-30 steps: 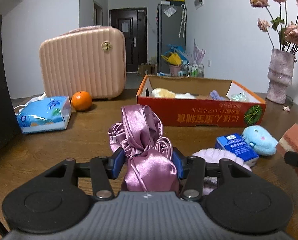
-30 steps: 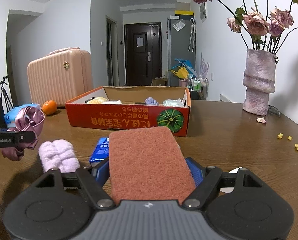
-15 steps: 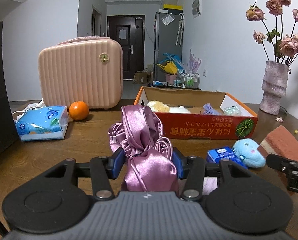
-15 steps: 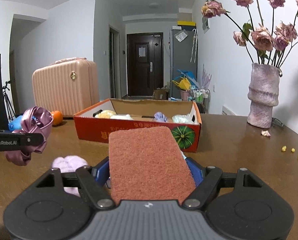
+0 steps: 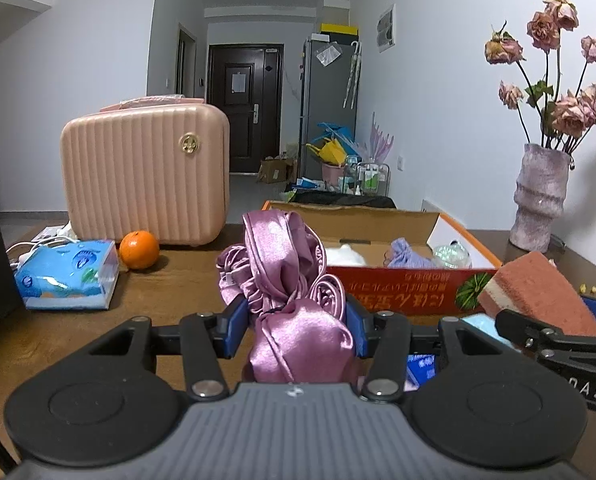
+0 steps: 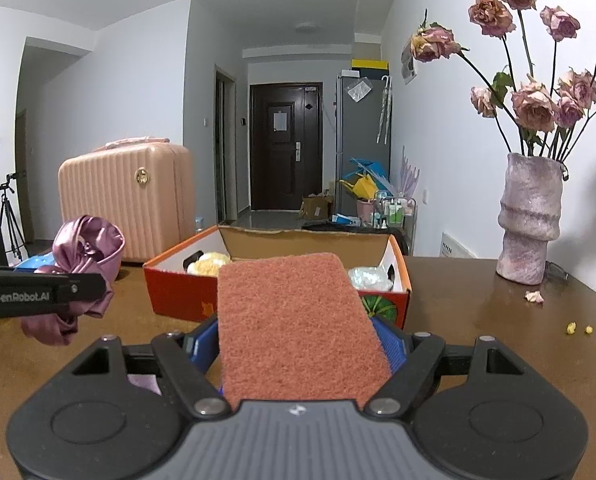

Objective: Organize soft objects
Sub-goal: 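Carry the pink scrunchie and orange scouring pad with both grippers over the box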

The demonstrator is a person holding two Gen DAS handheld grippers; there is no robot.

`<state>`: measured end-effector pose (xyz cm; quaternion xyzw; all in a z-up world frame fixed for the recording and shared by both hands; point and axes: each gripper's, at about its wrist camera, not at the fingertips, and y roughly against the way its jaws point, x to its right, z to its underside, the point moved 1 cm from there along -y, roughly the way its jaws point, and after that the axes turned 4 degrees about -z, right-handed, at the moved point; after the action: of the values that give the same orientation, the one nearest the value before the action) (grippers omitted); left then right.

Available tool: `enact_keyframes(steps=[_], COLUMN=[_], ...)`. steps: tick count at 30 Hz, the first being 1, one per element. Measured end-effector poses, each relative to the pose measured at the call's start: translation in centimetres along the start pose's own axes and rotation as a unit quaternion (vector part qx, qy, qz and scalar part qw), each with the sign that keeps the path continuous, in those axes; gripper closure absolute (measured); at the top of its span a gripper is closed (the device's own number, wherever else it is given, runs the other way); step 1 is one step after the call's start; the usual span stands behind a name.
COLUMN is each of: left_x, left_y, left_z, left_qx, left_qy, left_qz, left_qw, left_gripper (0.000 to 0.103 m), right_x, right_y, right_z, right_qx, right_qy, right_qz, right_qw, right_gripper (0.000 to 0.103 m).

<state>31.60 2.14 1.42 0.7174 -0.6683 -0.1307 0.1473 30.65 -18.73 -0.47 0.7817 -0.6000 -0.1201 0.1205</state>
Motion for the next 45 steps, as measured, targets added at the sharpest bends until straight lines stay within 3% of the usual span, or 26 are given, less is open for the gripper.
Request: enact_keyframes(steps=[16,45], left_x=[1.3,2.6], left_y=[-3.8,-12.5], left_z=[-3.1,-6.5], left_qx=[0.015,0.015], left_qy=[0.027,0.034], left_qz=[0.001,-0.006], left_qw=[0.9995,0.9993], left_gripper=[0.053,0.052], right_x=[1.0,2.7], right_y=[-3.9,-12.7], right_z=[-3.3,-6.9], right_qx=[0.026,0.025], right_qy=[-0.005,-0.015], right_qz=[0.013,0.025], right_qw=[1.0,0.999], right_gripper=[0.026,0.026])
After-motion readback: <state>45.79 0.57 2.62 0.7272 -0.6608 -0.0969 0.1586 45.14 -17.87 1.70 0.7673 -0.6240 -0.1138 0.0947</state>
